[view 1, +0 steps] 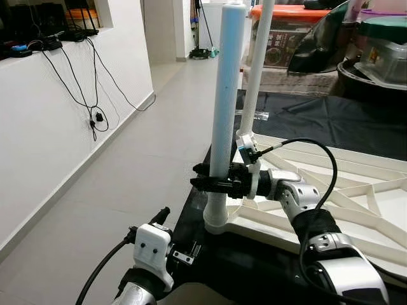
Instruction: Building children table
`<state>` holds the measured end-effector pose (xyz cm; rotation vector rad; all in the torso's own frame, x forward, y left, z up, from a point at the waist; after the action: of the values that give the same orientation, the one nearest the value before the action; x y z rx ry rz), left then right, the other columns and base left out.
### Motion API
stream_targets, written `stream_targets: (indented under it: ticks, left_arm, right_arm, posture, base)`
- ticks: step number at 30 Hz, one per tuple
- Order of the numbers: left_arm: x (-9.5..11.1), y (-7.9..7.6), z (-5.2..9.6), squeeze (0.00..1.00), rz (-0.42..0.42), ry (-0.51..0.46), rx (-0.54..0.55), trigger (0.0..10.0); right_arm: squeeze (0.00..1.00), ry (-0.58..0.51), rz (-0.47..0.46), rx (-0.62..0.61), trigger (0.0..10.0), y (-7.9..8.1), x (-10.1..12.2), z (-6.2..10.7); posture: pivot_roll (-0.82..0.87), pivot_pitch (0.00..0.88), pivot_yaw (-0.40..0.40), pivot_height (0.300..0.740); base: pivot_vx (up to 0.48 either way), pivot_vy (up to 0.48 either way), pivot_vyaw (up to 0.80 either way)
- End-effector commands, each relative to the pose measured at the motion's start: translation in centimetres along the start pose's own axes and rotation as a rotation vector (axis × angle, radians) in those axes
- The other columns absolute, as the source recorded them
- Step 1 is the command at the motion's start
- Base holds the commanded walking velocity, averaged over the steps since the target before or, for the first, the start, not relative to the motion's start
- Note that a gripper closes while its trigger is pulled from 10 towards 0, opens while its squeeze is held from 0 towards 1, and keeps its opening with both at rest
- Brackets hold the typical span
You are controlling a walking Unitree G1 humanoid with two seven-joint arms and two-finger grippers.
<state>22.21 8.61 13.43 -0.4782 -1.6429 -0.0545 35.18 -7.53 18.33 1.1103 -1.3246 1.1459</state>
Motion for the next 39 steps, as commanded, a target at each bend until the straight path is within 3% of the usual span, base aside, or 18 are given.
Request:
stream_targets:
  ticks: [1, 6, 7, 8, 10, 11, 12, 14, 15, 16, 17, 19, 28, 29, 34, 35, 38, 39]
  left_arm:
    - [-0.4, 0.2, 0.2, 0.00, -0.007, 0.017, 0.007, 10.0]
    - [-0.4, 0.2, 0.2, 0.00, -0.007, 0.019, 0.006, 10.0]
    - [-0.4, 0.2, 0.2, 0.00, -0.007, 0.018, 0.007, 10.0]
    - [-0.4, 0.2, 0.2, 0.00, -0.007, 0.018, 0.007, 10.0]
    - [-0.4, 0.2, 0.3, 0.00, -0.006, 0.019, 0.009, 10.0]
    - [-0.4, 0.2, 0.3, 0.00, -0.006, 0.019, 0.009, 10.0]
    - [-0.4, 0.3, 0.3, 0.00, -0.006, 0.020, 0.008, 10.0]
    - [-0.4, 0.3, 0.3, 0.00, -0.006, 0.020, 0.008, 10.0]
    - [-0.5, 0.2, 0.2, 0.00, -0.005, 0.021, 0.006, 10.0]
    - [-0.5, 0.2, 0.2, 0.00, -0.005, 0.021, 0.006, 10.0]
    - [-0.5, 0.2, 0.2, 0.00, -0.005, 0.023, 0.005, 10.0]
    - [-0.5, 0.2, 0.2, 0.00, -0.006, 0.023, 0.004, 10.0]
    - [-0.4, 0.3, 0.2, 0.00, -0.007, 0.023, 0.005, 10.0]
    - [-0.4, 0.3, 0.2, 0.00, -0.007, 0.023, 0.006, 10.0]
    - [-0.4, 0.3, 0.2, 0.00, -0.007, 0.023, 0.007, 10.0]
    - [-0.4, 0.4, 0.2, 0.00, -0.006, 0.023, 0.008, 10.0]
    - [-0.4, 0.4, 0.2, 0.00, -0.006, 0.023, 0.009, 10.0]
    - [-0.4, 0.4, 0.2, 0.00, -0.005, 0.023, 0.010, 10.0]
  right_arm:
    - [0.00, -0.019, -0.030, 0.029, 0.0, 0.7, -0.7, -0.9]
    - [0.00, -0.006, 0.005, -0.057, 0.0, 0.3, -1.1, -0.9]
    - [0.00, 0.030, 0.047, -0.284, 0.0, -1.7, -1.3, -0.6]
    - [0.00, 0.030, 0.047, -0.284, 0.0, -1.7, -1.3, -0.6]
    - [0.00, 0.150, 0.092, -0.880, 0.0, -6.0, -1.9, 2.7]
    - [0.00, 0.150, 0.092, -0.880, 0.0, -6.0, -1.9, 2.7]
    - [0.00, 0.202, 0.075, -1.135, 0.0, -7.0, -2.4, 5.3]
    - [0.00, 0.202, 0.075, -1.135, 0.0, -7.0, -2.4, 5.3]
    - [0.00, 0.223, 0.060, -1.395, 0.0, -7.1, -2.7, 8.3]
    - [0.00, 0.223, 0.060, -1.395, 0.0, -7.1, -2.7, 8.3]
    - [0.00, 0.231, 0.039, -1.588, 0.0, -6.4, -2.9, 10.5]
    - [0.00, 0.231, 0.022, -1.735, 0.0, -5.2, -3.0, 11.9]
    - [0.00, 0.225, -0.089, -1.898, 0.0, -3.2, -3.9, 11.8]
    - [0.00, 0.217, -0.071, -1.835, 10.0, -3.5, -3.8, 10.2]
    - [0.00, 0.212, -0.051, -1.784, 10.0, -3.7, -3.7, 9.2]
    - [1.00, 0.145, -0.035, -1.678, 10.0, -4.0, -3.3, 7.2]
    - [1.00, 0.082, -0.010, -1.574, 10.0, -4.3, -2.7, 5.6]
    - [0.00, 0.016, -0.025, -1.484, 10.0, -4.4, -2.2, 4.4]
  posture:
    - [0.11, 0.000, 0.002, 0.740]
    - [0.11, 0.000, 0.002, 0.740]
    - [0.11, 0.000, 0.002, 0.740]
    - [0.11, 0.000, 0.002, 0.740]
    - [0.10, 0.000, 0.002, 0.740]
    - [0.10, 0.000, 0.002, 0.740]
    - [0.10, 0.000, 0.002, 0.740]
    - [0.10, 0.000, 0.002, 0.740]
    - [0.10, 0.000, 0.002, 0.740]
    - [0.10, 0.000, 0.002, 0.740]
    - [0.10, 0.000, 0.002, 0.740]
    - [0.10, 0.000, 0.006, 0.740]
    - [0.09, 0.000, 0.009, 0.740]
    - [0.10, 0.000, 0.007, 0.740]
    - [0.10, 0.000, 0.007, 0.740]
    - [0.10, 0.000, 0.007, 0.740]
    - [0.10, 0.000, 0.007, 0.740]
    - [0.10, 0.000, 0.007, 0.740]
  base:
    - [0.000, 0.000, 0.00]
    - [0.000, 0.000, 0.00]
    - [0.000, 0.000, 0.00]
    - [0.000, 0.000, 0.00]
    - [0.000, 0.000, 0.00]
    - [0.000, 0.000, 0.00]
    - [0.000, 0.000, 0.00]
    - [0.000, 0.000, 0.00]
    - [0.000, 0.000, 0.00]
    - [0.000, 0.000, 0.00]
    - [0.000, 0.000, 0.00]
    - [0.000, 0.000, 0.00]
    - [0.000, 0.000, 0.00]
    - [0.000, 0.000, 0.00]
    - [0.000, 0.000, 0.00]
    - [0.000, 0.000, 0.00]
    - [0.000, 0.000, 0.00]
    - [0.000, 0.000, 0.00]
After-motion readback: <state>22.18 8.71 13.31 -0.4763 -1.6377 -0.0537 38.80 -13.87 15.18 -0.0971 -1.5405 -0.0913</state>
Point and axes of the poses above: a point about 5 cm out from each wrist's last joint towards the gripper, its own z axis pointing back from the gripper into the wrist, its own x axis along the axis of the wrist's last joint, y = z × x, the point moved 3 cm from there along -z, pointing out of the wrist towards the gripper, and after that the axes turned 11 degrees about z, right-handed, at the moved point
